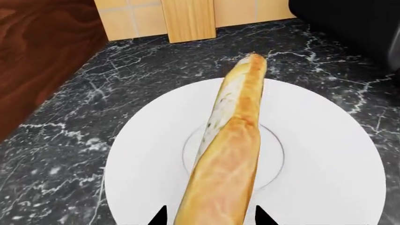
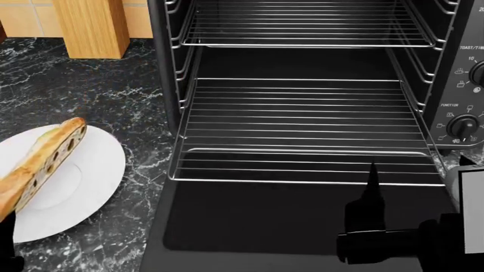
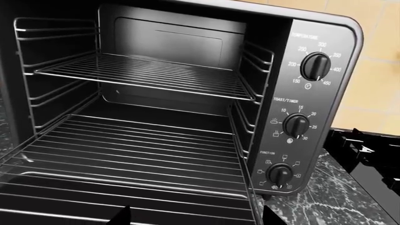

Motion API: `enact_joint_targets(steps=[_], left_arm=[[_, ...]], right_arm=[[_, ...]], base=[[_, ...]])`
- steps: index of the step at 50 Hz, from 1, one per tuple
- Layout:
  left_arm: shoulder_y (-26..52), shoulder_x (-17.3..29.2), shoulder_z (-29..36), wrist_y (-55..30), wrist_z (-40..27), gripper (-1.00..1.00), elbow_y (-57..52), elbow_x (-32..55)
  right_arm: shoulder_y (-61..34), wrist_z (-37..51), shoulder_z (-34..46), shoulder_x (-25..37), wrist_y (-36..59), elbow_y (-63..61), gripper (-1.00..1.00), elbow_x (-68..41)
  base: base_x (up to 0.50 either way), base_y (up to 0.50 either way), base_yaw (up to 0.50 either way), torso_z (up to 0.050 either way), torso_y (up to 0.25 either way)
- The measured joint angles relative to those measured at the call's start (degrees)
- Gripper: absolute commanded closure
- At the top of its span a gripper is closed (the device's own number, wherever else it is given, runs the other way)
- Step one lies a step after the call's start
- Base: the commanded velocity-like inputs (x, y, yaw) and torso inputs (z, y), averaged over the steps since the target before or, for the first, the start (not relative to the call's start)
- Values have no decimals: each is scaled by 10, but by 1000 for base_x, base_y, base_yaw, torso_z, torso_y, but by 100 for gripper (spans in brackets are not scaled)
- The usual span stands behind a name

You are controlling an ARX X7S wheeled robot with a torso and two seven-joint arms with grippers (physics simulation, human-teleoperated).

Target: Pick the baguette from the bottom rack and place it on the plate on the counter.

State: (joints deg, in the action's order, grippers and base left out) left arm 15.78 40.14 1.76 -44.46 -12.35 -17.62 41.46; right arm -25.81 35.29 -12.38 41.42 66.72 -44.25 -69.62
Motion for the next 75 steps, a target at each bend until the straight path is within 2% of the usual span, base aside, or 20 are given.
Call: enact_joint_targets(steps=[26,27,59,75], left_arm=[[0,0,0,2,8,100,10,4],[1,0,0,1,8,-100,9,5],[20,12,-29,-23,-18,-100,-43,44],[40,35,-70,-72,-52,-100,-128,114]], right_arm=[[0,1,10,2,-8,4,-100,2],[0,1,11,2,-8,4,-100,2],[9,0,16,5,-21,5,-100,6],[3,1,22,6,-25,8,-100,5]], base=[[0,0,0,0,0],[0,0,0,0,0],[0,0,0,0,0],[0,0,0,0,0]])
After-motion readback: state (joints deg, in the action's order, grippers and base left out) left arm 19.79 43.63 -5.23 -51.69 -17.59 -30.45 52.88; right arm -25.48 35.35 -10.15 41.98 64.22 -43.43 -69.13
